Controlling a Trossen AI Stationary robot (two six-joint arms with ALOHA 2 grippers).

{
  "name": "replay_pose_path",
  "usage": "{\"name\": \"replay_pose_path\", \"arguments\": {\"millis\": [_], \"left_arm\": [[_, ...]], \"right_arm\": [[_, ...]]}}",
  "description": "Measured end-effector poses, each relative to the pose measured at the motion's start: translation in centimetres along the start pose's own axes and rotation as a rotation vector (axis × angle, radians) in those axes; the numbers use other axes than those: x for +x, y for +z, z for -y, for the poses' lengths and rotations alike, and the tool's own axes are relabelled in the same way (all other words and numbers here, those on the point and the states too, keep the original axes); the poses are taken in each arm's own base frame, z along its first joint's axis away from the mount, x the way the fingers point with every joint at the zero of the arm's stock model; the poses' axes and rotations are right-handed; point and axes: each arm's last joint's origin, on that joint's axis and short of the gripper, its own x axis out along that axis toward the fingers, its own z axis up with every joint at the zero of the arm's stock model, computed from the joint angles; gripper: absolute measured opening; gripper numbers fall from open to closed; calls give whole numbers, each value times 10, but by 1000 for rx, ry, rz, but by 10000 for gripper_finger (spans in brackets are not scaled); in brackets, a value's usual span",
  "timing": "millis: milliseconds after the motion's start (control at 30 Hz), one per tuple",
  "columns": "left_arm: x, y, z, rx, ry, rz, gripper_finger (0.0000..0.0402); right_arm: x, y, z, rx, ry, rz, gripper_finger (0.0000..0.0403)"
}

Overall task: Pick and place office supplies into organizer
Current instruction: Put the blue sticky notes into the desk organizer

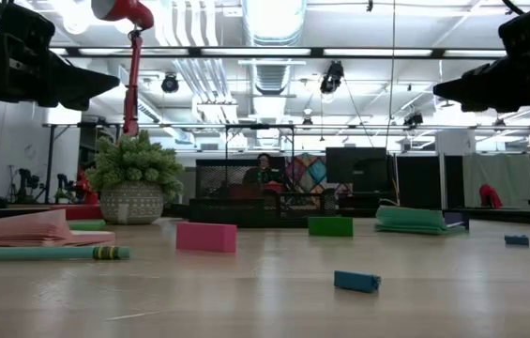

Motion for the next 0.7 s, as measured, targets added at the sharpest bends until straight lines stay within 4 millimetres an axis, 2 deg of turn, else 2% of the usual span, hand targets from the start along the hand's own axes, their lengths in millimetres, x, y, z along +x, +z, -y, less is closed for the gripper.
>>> {"name": "replay_pose_path", "arguments": {"millis": [167, 467, 567, 700], "left_arm": [[0, 0, 0, 0, 0, 1, 0], [-1, 16, -4, -2, 51, 158, 2], [-2, 17, -5, -4, 92, 163, 22], [0, 16, -6, 45, 129, 129, 69]], "right_arm": [[0, 2, 0, 260, -3, 18, 8], [-3, 28, 7, 245, -63, 297, 15], [-2, 29, 8, 222, -105, 298, 35], [2, 30, 12, 241, -273, 228, 75]]}}
